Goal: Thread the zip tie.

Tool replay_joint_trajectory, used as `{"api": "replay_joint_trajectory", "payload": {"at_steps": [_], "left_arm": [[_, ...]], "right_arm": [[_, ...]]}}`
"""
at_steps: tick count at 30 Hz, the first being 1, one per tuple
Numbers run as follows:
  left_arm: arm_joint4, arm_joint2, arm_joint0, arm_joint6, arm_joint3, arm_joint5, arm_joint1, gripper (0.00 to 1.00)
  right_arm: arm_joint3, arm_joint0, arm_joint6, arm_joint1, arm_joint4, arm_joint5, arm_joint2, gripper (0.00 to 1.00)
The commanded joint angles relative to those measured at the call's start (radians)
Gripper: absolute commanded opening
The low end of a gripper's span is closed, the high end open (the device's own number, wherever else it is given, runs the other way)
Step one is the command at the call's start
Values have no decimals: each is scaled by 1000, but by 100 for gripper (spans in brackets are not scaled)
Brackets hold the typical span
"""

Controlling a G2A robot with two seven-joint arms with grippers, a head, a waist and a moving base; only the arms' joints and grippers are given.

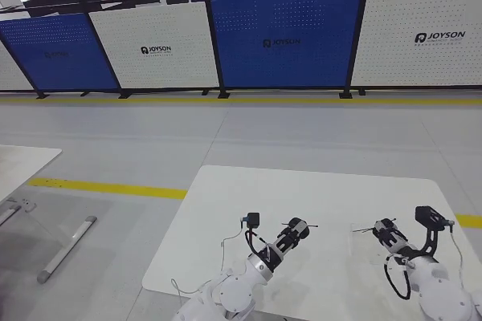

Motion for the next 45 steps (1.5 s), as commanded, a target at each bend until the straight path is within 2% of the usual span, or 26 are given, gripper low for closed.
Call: {"api": "replay_joint_trajectory", "payload": {"at_steps": [1, 12, 16, 21, 24, 30, 32, 36, 38, 45], "left_arm": [[0, 0, 0, 0, 0, 0, 0, 0], [0, 0, 0, 0, 0, 0, 0, 0], [0, 0, 0, 0, 0, 0, 0, 0], [0, 0, 0, 0, 0, 0, 0, 0], [0, 0, 0, 0, 0, 0, 0, 0], [5, 0, 0, 0, 1, 4, 0, 0], [85, 8, -7, 21, -7, 42, 0, 0], [203, 43, -12, 19, -15, 114, -2, 0], [233, 60, -10, 34, -22, 144, -6, 0], [223, 65, -8, 44, -28, 146, -8, 0]], "right_arm": [[-2, -8, 7, 1, 16, -20, 10, 0], [-6, -10, -2, 0, 7, -32, 6, 0], [-4, -53, -91, -6, 75, -135, 14, 0], [8, -144, -230, -12, 123, -308, 26, 0], [22, -168, -294, -17, 97, -358, 6, 0], [22, -168, -294, -17, 97, -358, 6, 0], [22, -168, -294, -17, 97, -358, 6, 0], [22, -168, -294, -17, 97, -358, 6, 0], [22, -168, -294, -17, 97, -358, 6, 0], [22, -168, -294, -17, 97, -358, 6, 0]]}}
